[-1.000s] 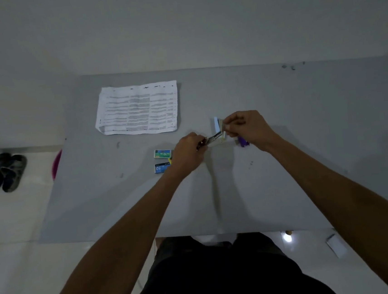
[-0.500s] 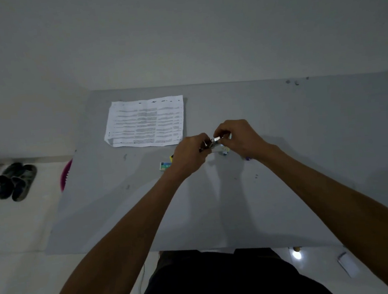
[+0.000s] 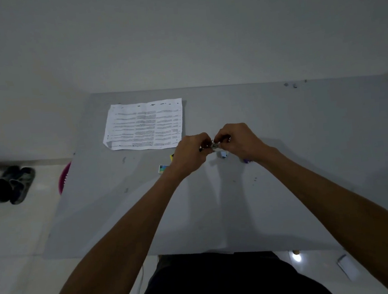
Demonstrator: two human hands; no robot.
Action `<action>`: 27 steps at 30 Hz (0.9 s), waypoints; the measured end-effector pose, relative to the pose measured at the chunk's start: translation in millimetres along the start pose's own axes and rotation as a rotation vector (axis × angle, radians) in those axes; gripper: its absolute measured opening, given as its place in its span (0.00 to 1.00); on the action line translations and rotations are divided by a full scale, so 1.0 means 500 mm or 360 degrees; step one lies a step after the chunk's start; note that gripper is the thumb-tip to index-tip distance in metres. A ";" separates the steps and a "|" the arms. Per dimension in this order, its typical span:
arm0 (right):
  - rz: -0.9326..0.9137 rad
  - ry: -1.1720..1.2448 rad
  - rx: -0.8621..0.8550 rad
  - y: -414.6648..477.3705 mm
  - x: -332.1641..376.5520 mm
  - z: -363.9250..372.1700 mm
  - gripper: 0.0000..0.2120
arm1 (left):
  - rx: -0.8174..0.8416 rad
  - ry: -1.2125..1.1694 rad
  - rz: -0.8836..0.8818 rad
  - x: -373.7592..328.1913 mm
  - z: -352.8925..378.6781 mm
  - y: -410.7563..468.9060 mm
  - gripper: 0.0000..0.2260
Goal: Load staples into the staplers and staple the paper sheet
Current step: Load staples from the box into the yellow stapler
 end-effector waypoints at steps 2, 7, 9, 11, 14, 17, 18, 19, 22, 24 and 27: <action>0.0012 0.0006 -0.0007 0.001 -0.001 0.000 0.08 | 0.0006 0.0000 -0.0003 0.000 0.000 0.002 0.09; 0.0016 0.0018 -0.0017 0.003 -0.004 0.003 0.10 | 0.0021 0.0000 -0.0020 0.003 0.000 0.006 0.08; 0.0010 0.0026 -0.0030 0.001 -0.005 0.004 0.12 | 0.0028 0.0008 -0.0013 0.005 0.001 0.006 0.08; -0.0006 0.0042 -0.0063 -0.003 -0.005 0.004 0.12 | 0.0040 0.0018 -0.0010 0.007 0.001 0.007 0.07; -0.0127 0.0013 -0.0069 -0.011 0.003 0.005 0.10 | 0.0046 0.0022 -0.0018 0.011 0.002 0.007 0.07; -0.0196 -0.0032 -0.0019 -0.013 0.004 0.009 0.11 | 0.0052 0.0005 -0.0019 0.012 0.003 0.008 0.08; -0.0200 -0.0050 0.0003 -0.012 0.002 0.010 0.12 | 0.0051 0.0002 -0.0021 0.011 0.003 0.009 0.08; -0.0201 -0.0072 0.0028 -0.012 0.001 0.011 0.12 | 0.0051 -0.0001 -0.0019 0.010 0.002 0.009 0.08; -0.0219 -0.0090 0.0072 -0.014 -0.004 0.013 0.14 | 0.0051 0.0009 -0.0006 0.009 0.001 0.010 0.08; -0.0231 -0.0105 0.0099 -0.014 -0.003 0.012 0.15 | 0.0054 0.0012 -0.0010 0.010 0.000 0.011 0.08; -0.0294 -0.0195 0.0126 -0.013 0.001 0.010 0.14 | 0.0051 0.0015 -0.0023 0.012 -0.001 0.012 0.08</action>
Point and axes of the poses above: each hand's wrist, its own y-axis towards the middle knuckle, its own z-axis out of the palm, x = y × z, the point moved 5 cm from there along y, towards the middle knuckle, and after that the axes turned 6 degrees about -x, right-handed, at the moved point
